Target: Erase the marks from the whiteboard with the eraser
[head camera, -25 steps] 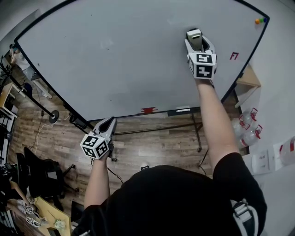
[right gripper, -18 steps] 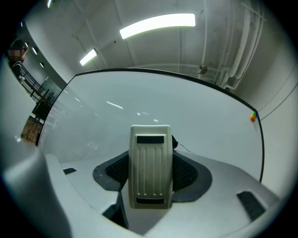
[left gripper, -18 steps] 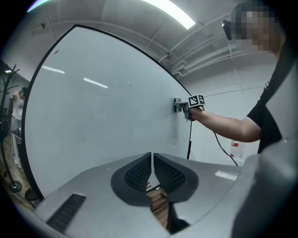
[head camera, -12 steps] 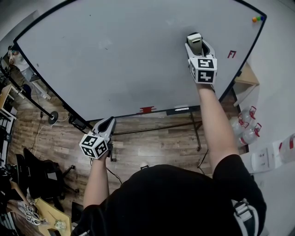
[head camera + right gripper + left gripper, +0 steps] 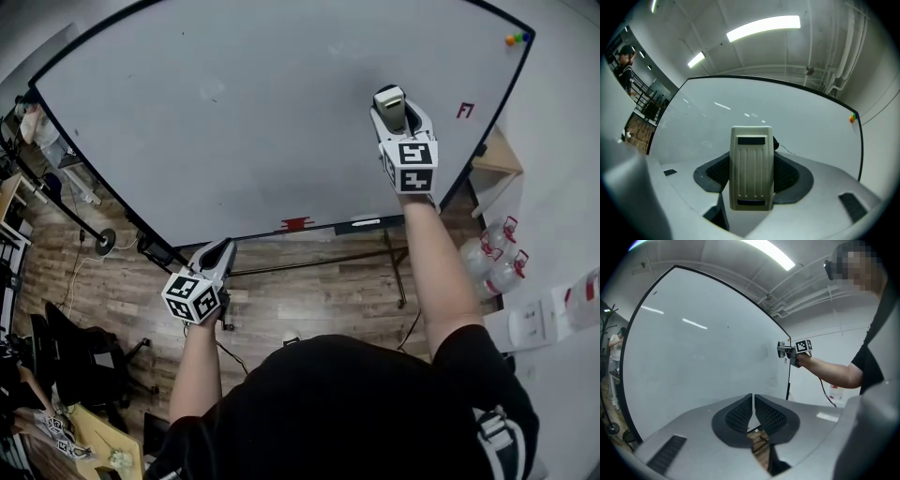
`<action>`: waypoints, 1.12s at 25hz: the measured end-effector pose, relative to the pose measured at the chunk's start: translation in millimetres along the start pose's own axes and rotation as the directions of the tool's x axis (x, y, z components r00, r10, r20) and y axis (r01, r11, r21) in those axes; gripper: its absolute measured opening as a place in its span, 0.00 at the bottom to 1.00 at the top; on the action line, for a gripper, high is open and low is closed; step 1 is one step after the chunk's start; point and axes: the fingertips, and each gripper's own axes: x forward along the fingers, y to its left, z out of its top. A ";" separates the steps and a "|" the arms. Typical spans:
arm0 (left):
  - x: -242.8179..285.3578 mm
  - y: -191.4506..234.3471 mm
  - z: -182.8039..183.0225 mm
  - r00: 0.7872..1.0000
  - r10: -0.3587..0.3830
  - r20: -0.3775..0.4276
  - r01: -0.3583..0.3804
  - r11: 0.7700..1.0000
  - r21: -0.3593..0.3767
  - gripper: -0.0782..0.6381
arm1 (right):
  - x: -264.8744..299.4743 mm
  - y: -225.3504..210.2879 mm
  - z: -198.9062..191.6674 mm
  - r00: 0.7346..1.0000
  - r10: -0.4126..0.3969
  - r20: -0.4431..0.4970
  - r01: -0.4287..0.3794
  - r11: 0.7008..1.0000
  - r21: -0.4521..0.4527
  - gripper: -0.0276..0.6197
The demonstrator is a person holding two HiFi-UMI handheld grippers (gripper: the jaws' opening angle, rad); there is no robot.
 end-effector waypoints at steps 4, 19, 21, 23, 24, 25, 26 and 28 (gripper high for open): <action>-3.3 -3.6 -0.5 1.000 0.003 -0.001 -0.003 1.000 0.002 0.15 | -15.4 3.2 -3.5 1.000 0.014 0.009 -0.014 1.000 0.003 0.42; -11.6 -19.8 -6.1 1.000 0.017 -0.010 -0.017 1.000 0.008 0.15 | -91.6 12.2 -42.0 0.997 0.071 0.005 -0.072 0.996 0.052 0.42; -12.0 -21.8 -7.4 1.000 0.018 -0.011 -0.018 1.000 0.007 0.15 | -99.3 15.1 -53.1 0.997 0.079 -0.005 -0.079 0.995 0.060 0.42; -12.1 -24.2 -8.3 1.000 0.018 -0.012 -0.018 1.000 0.007 0.15 | -106.4 18.1 -64.0 0.996 0.088 -0.016 -0.087 0.993 0.074 0.42; -12.1 -25.5 -8.8 1.000 0.018 -0.013 -0.018 1.000 0.007 0.15 | -109.7 19.6 -69.4 0.995 0.093 -0.021 -0.091 0.992 0.085 0.42; -12.2 -27.1 -9.2 1.000 0.017 -0.013 -0.017 1.000 0.007 0.15 | -113.1 21.1 -74.9 0.995 0.098 -0.027 -0.095 0.991 0.096 0.42; -12.4 -28.7 -9.8 1.000 0.016 -0.014 -0.016 1.000 0.006 0.15 | -116.6 22.6 -80.5 0.994 0.101 -0.033 -0.097 0.990 0.104 0.42; -13.1 -31.7 -12.1 1.000 0.015 -0.017 -0.015 1.000 0.006 0.15 | -123.4 25.1 -92.4 0.993 0.105 -0.049 -0.099 0.988 0.115 0.42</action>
